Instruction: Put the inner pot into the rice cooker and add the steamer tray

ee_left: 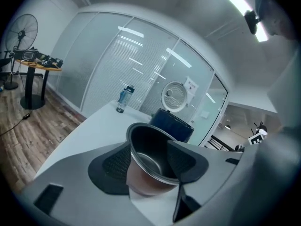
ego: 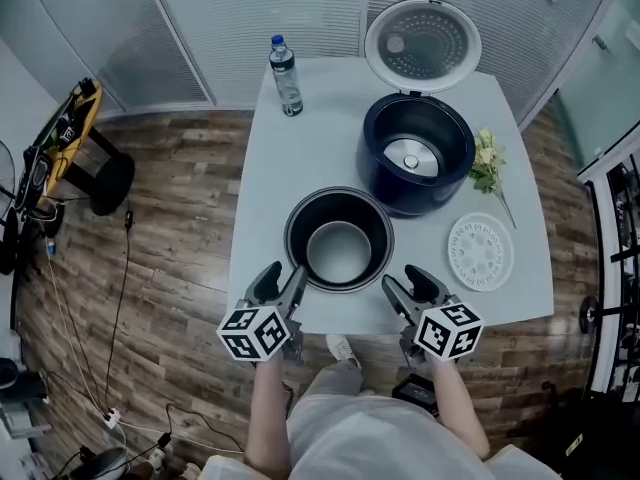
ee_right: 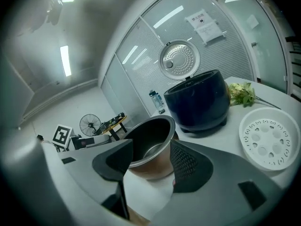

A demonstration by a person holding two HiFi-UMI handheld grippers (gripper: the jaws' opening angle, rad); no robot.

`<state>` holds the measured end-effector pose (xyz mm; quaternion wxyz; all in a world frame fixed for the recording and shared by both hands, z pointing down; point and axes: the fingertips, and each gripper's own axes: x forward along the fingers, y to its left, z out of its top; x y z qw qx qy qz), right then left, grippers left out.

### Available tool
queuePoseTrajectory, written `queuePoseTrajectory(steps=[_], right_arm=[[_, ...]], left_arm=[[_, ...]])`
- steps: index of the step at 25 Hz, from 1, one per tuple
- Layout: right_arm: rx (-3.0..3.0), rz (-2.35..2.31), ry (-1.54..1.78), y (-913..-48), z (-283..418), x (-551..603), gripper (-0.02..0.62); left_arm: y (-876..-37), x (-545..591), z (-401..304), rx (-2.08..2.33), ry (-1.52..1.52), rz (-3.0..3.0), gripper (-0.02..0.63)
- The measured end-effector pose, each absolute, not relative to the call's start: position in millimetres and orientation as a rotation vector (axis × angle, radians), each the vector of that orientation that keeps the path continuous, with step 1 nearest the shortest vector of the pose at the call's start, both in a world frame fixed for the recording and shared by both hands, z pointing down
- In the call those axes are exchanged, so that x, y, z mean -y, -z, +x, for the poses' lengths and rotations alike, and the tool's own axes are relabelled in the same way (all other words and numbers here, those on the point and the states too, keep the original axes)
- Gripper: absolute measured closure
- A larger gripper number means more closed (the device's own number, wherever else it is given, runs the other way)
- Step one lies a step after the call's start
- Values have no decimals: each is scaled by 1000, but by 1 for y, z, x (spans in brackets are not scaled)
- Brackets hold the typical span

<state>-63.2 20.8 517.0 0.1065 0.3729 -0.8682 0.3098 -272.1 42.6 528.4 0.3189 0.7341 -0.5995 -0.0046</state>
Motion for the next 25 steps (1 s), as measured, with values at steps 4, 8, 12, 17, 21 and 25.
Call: queuePoseTrajectory(steps=[4, 8, 12, 17, 21, 25], right_arm=[[2514, 1097, -952, -529, -73, 3, 351], [2472, 1114, -969, -538, -80, 21, 351], [2433, 1117, -981, -549, -85, 34, 353], [2396, 1115, -970, -561, -92, 46, 353], [2380, 1122, -965, -566, -94, 54, 366], [2371, 1156, -946, -568, -91, 56, 451]], left_arm=[[-537, -23, -282, 1557, 17, 1913, 376], [-548, -8, -291, 1537, 9, 1892, 376], [-560, 4, -295, 1514, -15, 1882, 376], [-562, 15, -302, 1528, -36, 1886, 377], [-569, 21, -301, 1495, -68, 1891, 377], [-572, 24, -299, 1487, -92, 1907, 417]])
